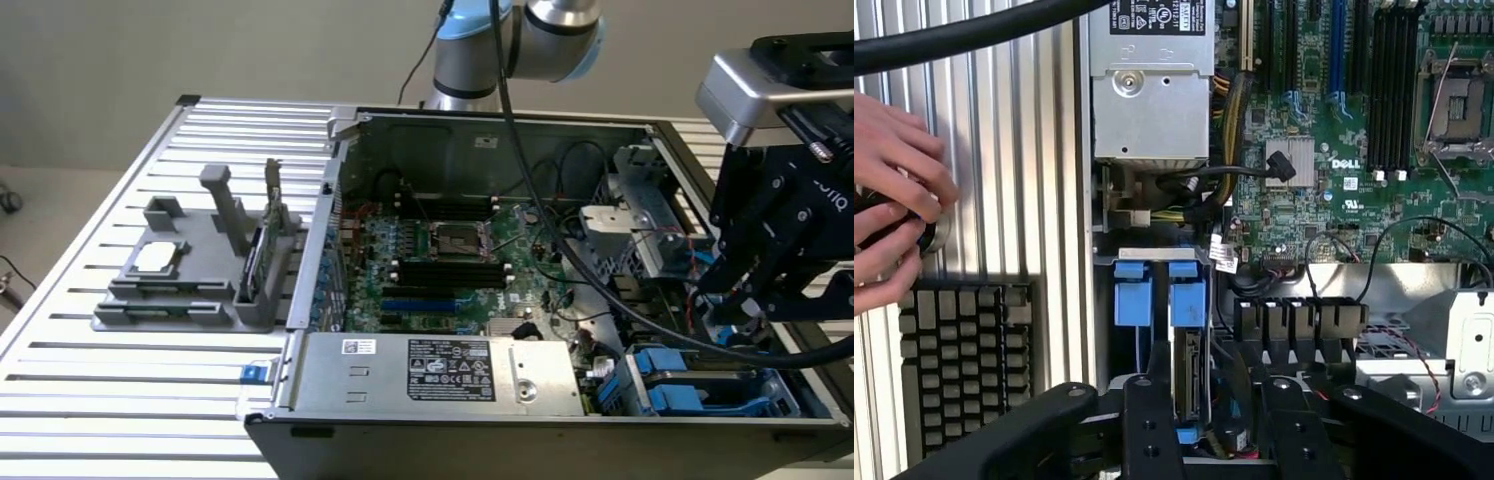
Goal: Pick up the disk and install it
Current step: 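Insert the disk into the insertion slot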
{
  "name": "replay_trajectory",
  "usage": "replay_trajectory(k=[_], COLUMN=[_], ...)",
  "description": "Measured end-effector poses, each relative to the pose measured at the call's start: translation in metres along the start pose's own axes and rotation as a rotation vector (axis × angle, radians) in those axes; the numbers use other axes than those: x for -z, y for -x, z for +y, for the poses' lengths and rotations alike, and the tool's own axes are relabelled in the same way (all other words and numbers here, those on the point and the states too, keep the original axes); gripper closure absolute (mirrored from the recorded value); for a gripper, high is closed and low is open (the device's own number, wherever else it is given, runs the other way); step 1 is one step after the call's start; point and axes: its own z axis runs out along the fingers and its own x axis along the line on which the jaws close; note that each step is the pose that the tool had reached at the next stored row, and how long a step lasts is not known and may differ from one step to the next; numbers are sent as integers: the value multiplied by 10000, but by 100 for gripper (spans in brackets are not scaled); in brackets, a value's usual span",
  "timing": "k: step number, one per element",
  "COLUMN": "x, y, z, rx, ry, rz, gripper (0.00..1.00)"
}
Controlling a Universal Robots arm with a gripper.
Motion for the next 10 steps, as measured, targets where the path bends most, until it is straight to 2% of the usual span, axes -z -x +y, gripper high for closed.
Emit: replay_trajectory(k=[1, 2, 10], x=[-1, -1, -2], y=[9, 18, 60], z=[-2, -5, -67], rx=[0, 0, -185], ry=[0, 0, -4], rz=[-1, -1, 4], gripper=[62, 69, 69])
